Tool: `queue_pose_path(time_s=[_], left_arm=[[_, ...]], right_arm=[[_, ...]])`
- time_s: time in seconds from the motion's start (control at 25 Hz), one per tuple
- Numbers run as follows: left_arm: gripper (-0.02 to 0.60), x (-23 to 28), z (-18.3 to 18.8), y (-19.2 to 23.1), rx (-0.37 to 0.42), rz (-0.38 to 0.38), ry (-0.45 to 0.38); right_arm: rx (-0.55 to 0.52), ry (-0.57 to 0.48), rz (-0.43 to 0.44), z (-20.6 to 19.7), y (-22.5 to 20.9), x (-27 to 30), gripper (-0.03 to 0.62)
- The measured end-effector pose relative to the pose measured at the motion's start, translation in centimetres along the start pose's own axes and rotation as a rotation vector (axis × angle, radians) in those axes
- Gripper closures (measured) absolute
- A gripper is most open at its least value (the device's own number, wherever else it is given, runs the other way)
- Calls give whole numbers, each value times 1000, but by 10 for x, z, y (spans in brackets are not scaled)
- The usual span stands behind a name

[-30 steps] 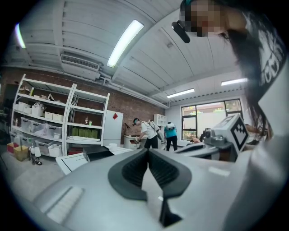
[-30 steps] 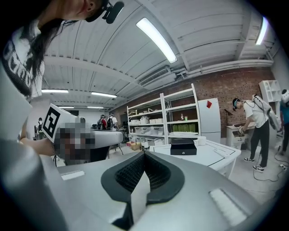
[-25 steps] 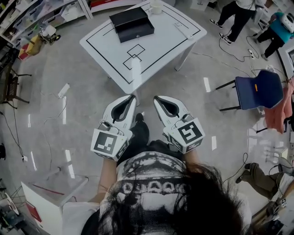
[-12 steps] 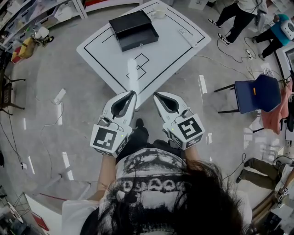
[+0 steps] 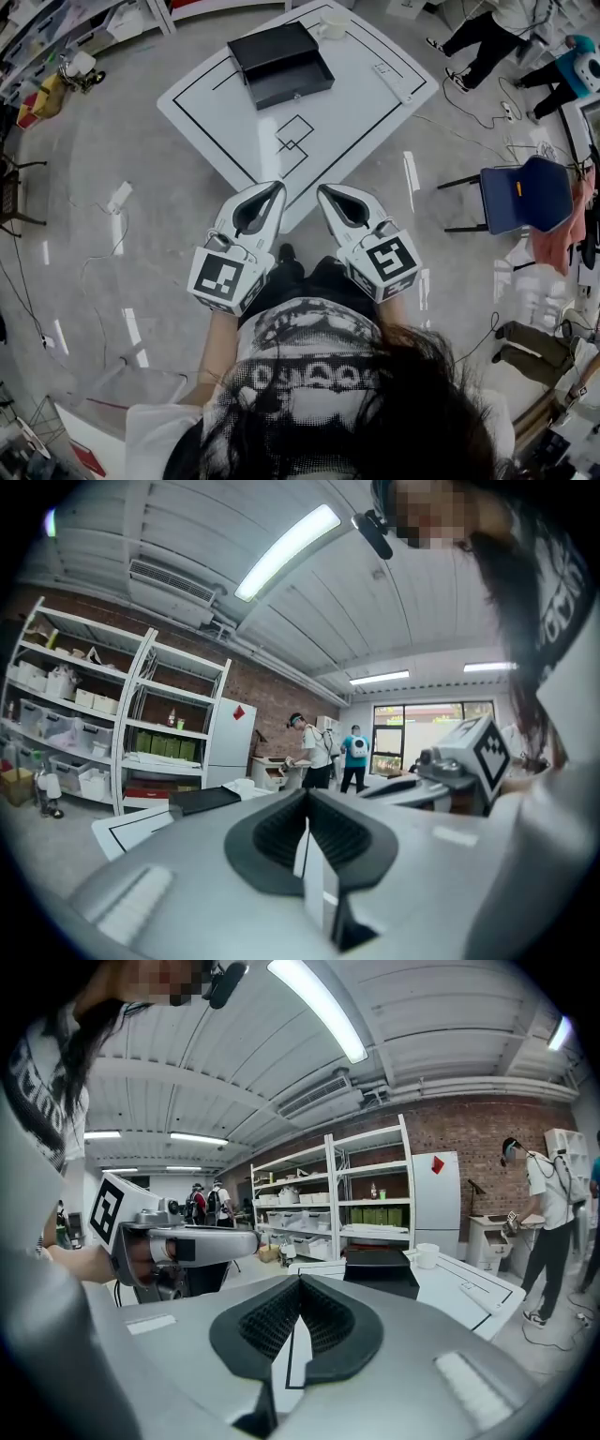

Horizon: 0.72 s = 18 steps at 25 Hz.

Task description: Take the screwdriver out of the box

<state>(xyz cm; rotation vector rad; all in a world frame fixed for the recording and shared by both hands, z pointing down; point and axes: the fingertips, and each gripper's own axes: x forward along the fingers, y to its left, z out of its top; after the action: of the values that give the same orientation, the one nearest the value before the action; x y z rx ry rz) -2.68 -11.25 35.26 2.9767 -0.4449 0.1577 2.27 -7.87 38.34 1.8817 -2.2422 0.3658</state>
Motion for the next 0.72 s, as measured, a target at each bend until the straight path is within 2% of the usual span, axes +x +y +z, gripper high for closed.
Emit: queue_pose_path(time_s=[0.32, 0.72], left_arm=[[581, 12, 4, 15, -3, -1, 0], [581, 35, -4, 45, -41, 91, 1]], right_arm=[[10, 16, -3, 3, -14, 16, 599], [-22, 54, 70, 3, -47, 53, 599]])
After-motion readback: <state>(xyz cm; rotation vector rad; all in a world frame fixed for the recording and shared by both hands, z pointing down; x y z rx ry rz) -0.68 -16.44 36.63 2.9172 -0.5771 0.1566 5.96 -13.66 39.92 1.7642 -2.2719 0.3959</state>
